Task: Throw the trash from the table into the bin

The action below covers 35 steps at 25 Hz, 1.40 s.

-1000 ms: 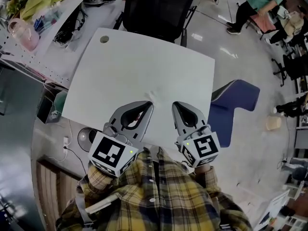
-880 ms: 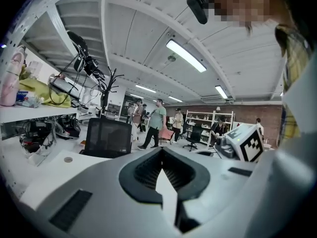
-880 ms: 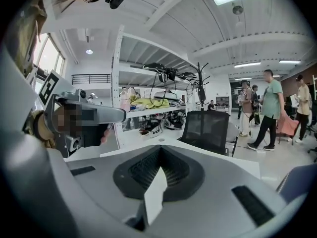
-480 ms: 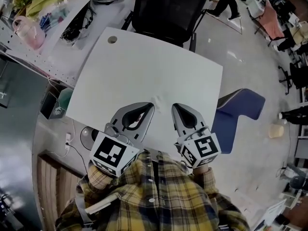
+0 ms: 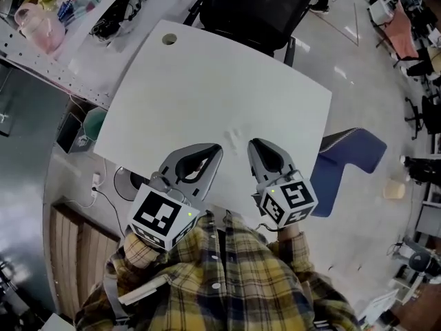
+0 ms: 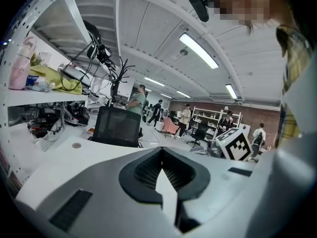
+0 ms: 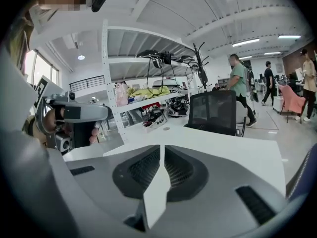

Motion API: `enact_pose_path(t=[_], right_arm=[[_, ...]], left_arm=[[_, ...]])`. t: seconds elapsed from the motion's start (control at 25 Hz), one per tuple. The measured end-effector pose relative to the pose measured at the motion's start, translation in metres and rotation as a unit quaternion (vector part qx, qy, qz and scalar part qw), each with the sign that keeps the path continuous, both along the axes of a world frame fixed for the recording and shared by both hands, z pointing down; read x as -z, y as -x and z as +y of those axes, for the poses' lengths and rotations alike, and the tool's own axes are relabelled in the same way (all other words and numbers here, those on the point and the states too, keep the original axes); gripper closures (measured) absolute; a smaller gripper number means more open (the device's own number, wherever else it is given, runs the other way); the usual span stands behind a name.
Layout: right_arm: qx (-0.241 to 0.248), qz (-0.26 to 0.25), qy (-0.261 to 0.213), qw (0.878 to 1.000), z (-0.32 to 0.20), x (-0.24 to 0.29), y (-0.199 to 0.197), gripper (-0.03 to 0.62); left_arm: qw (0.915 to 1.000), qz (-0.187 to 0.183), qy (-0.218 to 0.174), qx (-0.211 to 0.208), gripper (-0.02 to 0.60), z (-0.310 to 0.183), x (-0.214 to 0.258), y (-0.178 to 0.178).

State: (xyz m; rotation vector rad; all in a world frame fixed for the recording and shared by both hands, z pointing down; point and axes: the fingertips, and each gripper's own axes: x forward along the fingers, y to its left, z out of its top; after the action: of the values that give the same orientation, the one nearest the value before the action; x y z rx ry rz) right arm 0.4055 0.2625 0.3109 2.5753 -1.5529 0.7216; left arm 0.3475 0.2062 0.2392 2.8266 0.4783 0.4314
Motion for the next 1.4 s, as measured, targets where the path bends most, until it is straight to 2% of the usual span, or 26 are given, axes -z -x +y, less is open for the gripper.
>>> enact_pose_path(t=[0.08, 0.16, 0.32, 0.72, 1.24, 1.28, 1.32, 1.36, 1.4], right_arm=[[0.008, -0.016, 0.015, 1.0, -0.003, -0.019, 0.0, 0.569], [0.016, -0.032, 0.027, 0.999, -0.005, -0.04, 0.0, 0.509], [0.015, -0.056, 0.062, 0.996, -0.001, -0.086, -0.001, 0.465], [0.004, -0.105, 0.132, 0.986, 0.01, -0.168, -0.006, 0.421], [0.006, -0.1, 0.199, 0.975, 0.003, -0.206, -0.013, 0.422], [0.007, -0.097, 0.204, 0.974, 0.004, -0.207, -0.014, 0.43], [0.008, -0.095, 0.208, 0.973, 0.005, -0.207, -0.014, 0.465], [0.01, -0.092, 0.21, 0.973, 0.006, -0.206, -0.014, 0.544], [0.013, -0.091, 0.209, 0.974, 0.006, -0.205, -0.013, 0.551]], left_arm=[[0.9999, -0.012, 0.006, 0.001, 0.574, -0.003, -0.008, 0.002], [0.9997, -0.021, 0.011, 0.004, 0.574, -0.005, -0.016, 0.003], [0.999, -0.04, 0.018, 0.006, 0.574, -0.008, -0.034, 0.007], [0.9968, -0.074, 0.027, 0.008, 0.574, -0.01, -0.065, 0.013], [0.995, -0.091, 0.033, 0.025, 0.574, -0.015, -0.081, 0.018], [0.995, -0.091, 0.033, 0.026, 0.574, -0.016, -0.081, 0.018], [0.995, -0.091, 0.032, 0.028, 0.574, -0.016, -0.081, 0.018], [0.995, -0.09, 0.031, 0.029, 0.574, -0.017, -0.08, 0.018], [0.9951, -0.089, 0.03, 0.031, 0.574, -0.017, -0.079, 0.017]])
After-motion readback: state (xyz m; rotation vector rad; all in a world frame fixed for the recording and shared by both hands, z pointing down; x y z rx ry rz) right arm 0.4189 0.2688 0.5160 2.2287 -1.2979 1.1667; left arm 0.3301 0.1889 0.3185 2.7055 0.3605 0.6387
